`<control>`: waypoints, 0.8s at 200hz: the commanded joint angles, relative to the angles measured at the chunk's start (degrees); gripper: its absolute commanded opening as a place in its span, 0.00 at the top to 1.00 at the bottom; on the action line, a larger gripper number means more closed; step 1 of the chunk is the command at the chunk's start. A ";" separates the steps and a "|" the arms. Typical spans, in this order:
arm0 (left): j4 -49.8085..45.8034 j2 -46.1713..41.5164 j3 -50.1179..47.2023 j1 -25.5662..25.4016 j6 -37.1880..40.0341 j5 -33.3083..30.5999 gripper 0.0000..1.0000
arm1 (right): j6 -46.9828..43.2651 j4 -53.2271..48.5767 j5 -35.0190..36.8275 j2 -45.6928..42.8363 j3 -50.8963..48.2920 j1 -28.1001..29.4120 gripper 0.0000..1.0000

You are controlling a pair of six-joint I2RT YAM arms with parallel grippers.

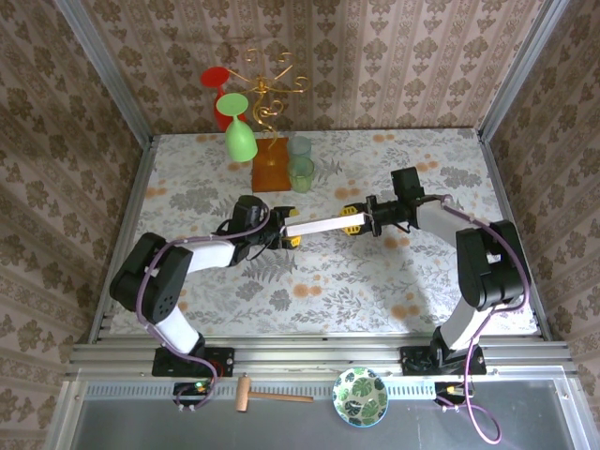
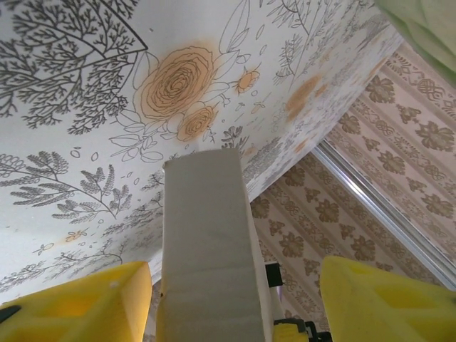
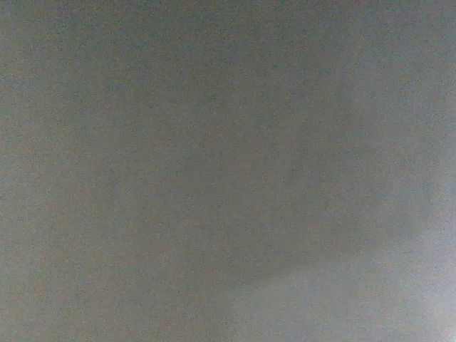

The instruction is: Fold the paper box

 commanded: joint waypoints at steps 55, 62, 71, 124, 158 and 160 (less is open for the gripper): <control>12.58 3.24 -2.55 -1.67 -11.82 -1.47 0.59 | 1.30 3.52 -2.62 4.41 -0.28 0.00 0.67; 12.92 3.26 -2.87 -1.76 -12.08 -1.76 0.62 | 1.32 3.83 -2.73 4.82 -0.30 0.00 0.65; 13.07 3.18 -3.43 -1.76 -12.62 -2.08 0.64 | 1.17 4.09 -2.91 5.24 -0.38 -0.08 0.63; 10.21 -0.29 -5.54 -1.76 -15.93 -5.32 0.73 | -5.21 -2.31 -0.71 5.06 0.68 -1.23 0.35; -1.61 -7.00 -6.46 -0.77 -16.24 -6.87 0.77 | -23.18 -23.35 5.82 0.27 10.07 -2.36 0.24; -3.00 -7.48 -6.44 -0.61 -16.24 -6.92 0.77 | -23.87 -24.61 6.22 -0.01 10.55 -2.41 0.24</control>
